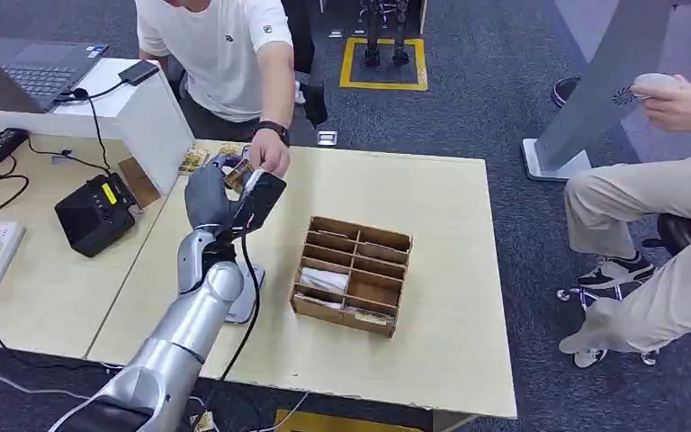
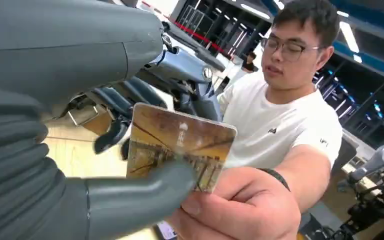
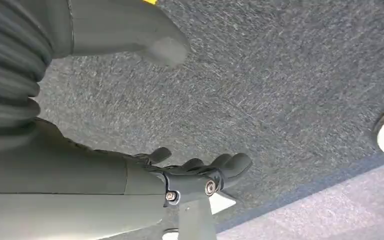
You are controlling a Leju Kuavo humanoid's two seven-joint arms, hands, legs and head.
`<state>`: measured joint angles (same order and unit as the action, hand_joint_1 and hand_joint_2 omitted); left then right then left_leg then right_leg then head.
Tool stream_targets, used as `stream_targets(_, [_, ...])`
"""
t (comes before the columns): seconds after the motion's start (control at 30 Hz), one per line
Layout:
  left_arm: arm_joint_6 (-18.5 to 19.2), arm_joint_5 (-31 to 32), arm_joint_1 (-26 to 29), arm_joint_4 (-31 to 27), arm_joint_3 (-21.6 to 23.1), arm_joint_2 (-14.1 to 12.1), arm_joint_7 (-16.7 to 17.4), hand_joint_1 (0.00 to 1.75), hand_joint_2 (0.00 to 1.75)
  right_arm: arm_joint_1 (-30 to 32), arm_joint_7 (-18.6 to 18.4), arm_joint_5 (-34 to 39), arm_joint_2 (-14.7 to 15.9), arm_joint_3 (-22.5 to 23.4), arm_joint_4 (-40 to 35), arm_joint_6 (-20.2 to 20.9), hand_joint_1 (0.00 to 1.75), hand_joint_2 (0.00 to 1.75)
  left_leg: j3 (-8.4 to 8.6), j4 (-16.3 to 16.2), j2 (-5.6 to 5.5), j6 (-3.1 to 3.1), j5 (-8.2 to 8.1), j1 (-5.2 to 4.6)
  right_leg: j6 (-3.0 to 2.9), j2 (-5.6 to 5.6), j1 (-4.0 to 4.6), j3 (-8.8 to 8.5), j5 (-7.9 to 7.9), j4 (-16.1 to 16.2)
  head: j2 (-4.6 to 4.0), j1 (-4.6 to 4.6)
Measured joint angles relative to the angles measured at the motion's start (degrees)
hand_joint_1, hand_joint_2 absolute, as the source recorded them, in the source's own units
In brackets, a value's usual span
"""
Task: Pass the card to the sensor for recognition and then transmit it.
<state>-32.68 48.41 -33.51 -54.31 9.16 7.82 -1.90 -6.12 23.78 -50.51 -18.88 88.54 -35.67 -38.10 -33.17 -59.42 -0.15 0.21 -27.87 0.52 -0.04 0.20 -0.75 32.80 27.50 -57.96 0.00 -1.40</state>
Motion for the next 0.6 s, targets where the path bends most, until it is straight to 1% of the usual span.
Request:
stream_targets(0.2, [-0.7, -1.9, -0.3, 2.0, 0.0, 0.0, -0.9, 0.00, 1.75, 0.0, 0.6, 0.6, 0.0, 0.0, 0.2, 0.0, 0.00, 1.75, -0.01, 0.0, 0.00, 0.00, 0.00, 0.00, 0.00, 0.00, 0.00, 0.01, 0.00, 0.0, 0.00, 0.00])
stream_targets(0.43, [-1.6, -4.2, -0.2, 2.1, 0.0, 0.1, -3.1, 0.00, 1.75, 0.0, 0.1, 1.4, 0.0, 0.0, 0.2, 0.0, 0.00, 1.75, -0.02, 0.0, -0.01, 0.00, 0.00, 0.00, 0.00, 0.00, 0.00, 0.01, 0.00, 0.0, 0.00, 0.00])
stream_targets(0.57, [-1.6, -4.6, 0.1, 2.0, 0.0, 0.1, -3.5, 0.00, 1.75, 0.0, 0.1, 1.5, 0.0, 0.0, 0.2, 0.0, 0.00, 1.75, -0.02, 0.0, 0.00, 0.00, 0.00, 0.00, 0.00, 0.00, 0.00, 0.01, 0.00, 0.0, 0.00, 0.00])
stream_targets(0.6, [-1.6, -5.5, 0.4, 1.7, 0.0, 0.1, -4.3, 0.00, 1.75, 0.0, 0.0, 1.6, 0.0, 0.0, 0.1, 0.0, 0.00, 1.75, -0.02, 0.0, 0.00, 0.00, 0.00, 0.00, 0.00, 0.00, 0.00, 0.01, 0.00, 0.0, 0.00, 0.00])
